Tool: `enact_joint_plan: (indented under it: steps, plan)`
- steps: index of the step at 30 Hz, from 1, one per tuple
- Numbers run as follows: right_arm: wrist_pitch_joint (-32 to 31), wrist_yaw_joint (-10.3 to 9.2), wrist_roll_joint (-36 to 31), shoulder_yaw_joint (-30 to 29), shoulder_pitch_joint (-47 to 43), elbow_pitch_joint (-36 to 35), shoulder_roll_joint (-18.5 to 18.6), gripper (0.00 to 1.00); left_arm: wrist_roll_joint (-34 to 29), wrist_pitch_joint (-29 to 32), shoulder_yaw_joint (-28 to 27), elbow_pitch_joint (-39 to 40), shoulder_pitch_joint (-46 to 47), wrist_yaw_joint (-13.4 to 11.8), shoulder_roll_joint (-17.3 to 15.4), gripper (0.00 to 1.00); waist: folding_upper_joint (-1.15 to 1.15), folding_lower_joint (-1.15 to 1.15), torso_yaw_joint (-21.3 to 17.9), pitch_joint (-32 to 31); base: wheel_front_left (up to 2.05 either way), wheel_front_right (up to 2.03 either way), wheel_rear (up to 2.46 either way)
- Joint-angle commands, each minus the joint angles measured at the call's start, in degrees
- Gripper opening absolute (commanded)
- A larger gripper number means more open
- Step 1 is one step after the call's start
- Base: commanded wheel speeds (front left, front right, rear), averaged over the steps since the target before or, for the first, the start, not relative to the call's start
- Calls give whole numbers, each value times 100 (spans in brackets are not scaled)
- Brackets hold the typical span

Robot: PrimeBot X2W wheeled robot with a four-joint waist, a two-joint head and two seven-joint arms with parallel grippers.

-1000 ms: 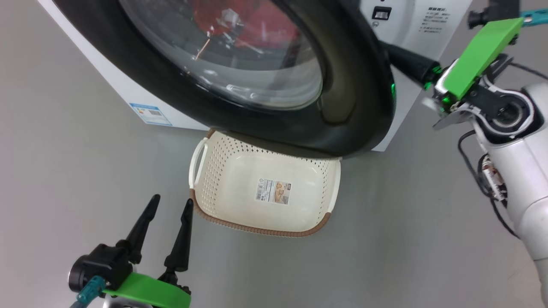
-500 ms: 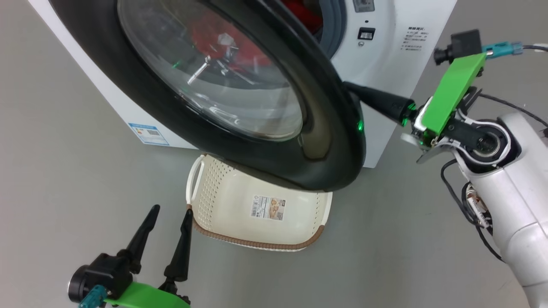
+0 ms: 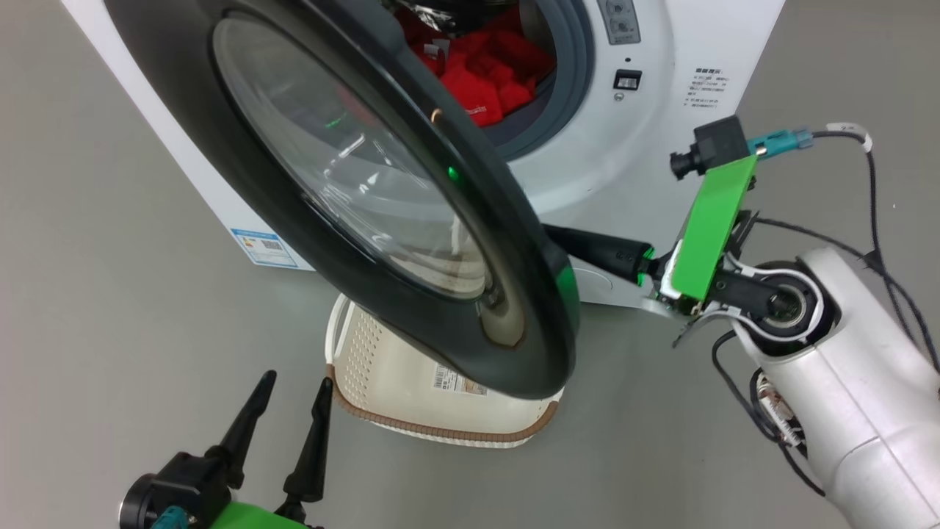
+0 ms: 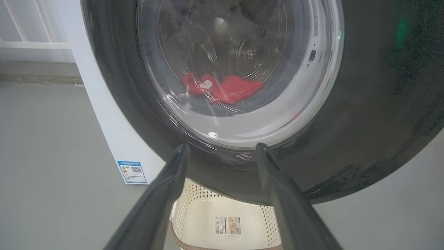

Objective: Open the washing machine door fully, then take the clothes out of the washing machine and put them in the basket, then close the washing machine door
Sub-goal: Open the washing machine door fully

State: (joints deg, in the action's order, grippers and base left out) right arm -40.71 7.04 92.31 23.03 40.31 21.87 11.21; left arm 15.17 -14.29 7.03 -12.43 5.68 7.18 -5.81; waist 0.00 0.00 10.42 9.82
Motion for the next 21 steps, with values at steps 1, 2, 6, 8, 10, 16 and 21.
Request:
enact_joint_plan:
  steps: [1, 2, 6, 8, 10, 16, 21]
  plan:
    - [-55, 45, 33, 79, -88, -236, -137, 0, -30, -71, -217, 151, 12, 31, -56, 100, 0, 0, 14, -18, 0, 0, 0]
    - [-66, 45, 30, 85, -114, -271, -154, 0, -32, -71, -217, 154, 6, 31, -54, 100, 0, 0, 19, -23, 0, 0, 0]
    - [-94, 45, -5, 103, -195, -358, -201, 0, -35, -71, -227, 162, -13, 31, -48, 100, 0, 0, 31, -46, 0, 0, 0]
    - [-92, 45, -22, 103, -211, -368, -205, 0, -37, -71, -230, 165, -18, 31, -46, 100, 0, 0, 33, -52, 0, 0, 0]
    - [-64, 45, -63, 94, -237, -375, -210, 0, -35, -71, -238, 171, -30, 31, -42, 100, 0, 0, 33, -59, 0, 0, 0]
    - [206, 45, -234, 0, -331, -317, -191, 24, -31, -71, -286, 189, -66, 31, -34, 100, 0, 0, -4, -76, 0, 0, 0]
    - [567, 45, -402, -90, -499, -135, -120, 77, -32, -71, -336, 186, -81, 31, -38, 100, 0, 0, -68, -86, 0, 0, 0]
